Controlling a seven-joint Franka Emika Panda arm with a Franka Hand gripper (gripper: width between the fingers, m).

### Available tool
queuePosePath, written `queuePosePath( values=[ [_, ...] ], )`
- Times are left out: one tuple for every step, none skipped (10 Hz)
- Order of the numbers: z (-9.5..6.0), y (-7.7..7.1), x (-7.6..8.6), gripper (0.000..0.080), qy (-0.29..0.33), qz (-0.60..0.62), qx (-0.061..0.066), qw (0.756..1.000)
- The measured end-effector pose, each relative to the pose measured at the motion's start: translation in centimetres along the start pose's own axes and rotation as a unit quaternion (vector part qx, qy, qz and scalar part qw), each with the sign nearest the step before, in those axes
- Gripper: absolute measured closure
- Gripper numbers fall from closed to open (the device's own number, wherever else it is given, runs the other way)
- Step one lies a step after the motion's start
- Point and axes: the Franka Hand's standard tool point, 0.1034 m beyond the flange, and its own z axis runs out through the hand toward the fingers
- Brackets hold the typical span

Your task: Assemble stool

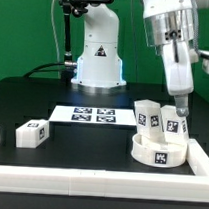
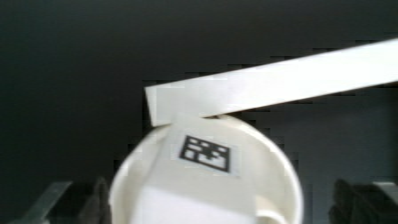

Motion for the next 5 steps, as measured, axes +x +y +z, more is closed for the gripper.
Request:
queuePosePath(
  values=[
    [-0.57, -0.36, 0.01, 0.0155, -0.002, -0.017, 0.005, 1.000],
    [-0.75, -0.51, 0.15, 0.0155, -0.002, -0.047, 0.007, 0.999],
    [-0.67, -0.48, 0.20, 0.0151, -0.001, -0.087, 0.006, 0.996],
    [-0.65, -0.47, 0.22, 0.0151, 0.000, -0.129, 0.006, 0.992],
    [-0.64, -0.47, 0.22, 0.0151, 0.000, -0.159, 0.006, 0.987]
  ],
)
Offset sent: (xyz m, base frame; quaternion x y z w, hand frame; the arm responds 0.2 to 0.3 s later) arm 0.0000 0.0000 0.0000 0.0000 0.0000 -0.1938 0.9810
